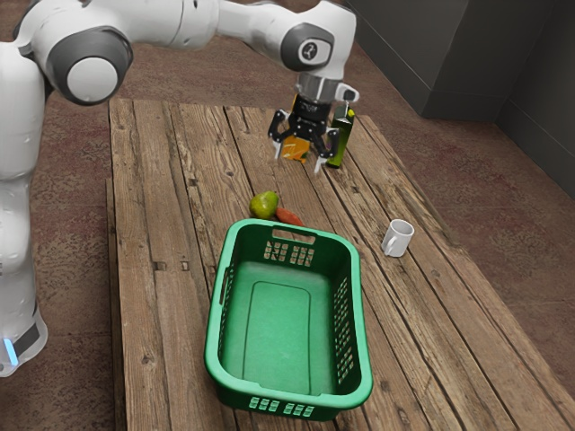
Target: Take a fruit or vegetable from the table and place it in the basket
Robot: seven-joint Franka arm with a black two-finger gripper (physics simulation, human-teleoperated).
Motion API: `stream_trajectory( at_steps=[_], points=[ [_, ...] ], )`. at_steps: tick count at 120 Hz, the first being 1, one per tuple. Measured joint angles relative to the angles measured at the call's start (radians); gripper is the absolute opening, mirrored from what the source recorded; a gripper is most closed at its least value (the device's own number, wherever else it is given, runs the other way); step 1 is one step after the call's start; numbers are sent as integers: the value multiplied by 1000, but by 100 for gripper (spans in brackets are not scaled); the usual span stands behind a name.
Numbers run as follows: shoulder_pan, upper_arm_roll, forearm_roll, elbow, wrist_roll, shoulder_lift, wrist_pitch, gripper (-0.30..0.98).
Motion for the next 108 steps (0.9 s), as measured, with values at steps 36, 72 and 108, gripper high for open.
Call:
stream_trajectory(
  at_steps=[36,72,108],
  points=[
    [-10,1,-16,-237,107,-162,138,69],
    [7,5,-38,-340,164,-168,212,69],
    [10,6,-66,-446,197,-235,291,69]
  ],
)
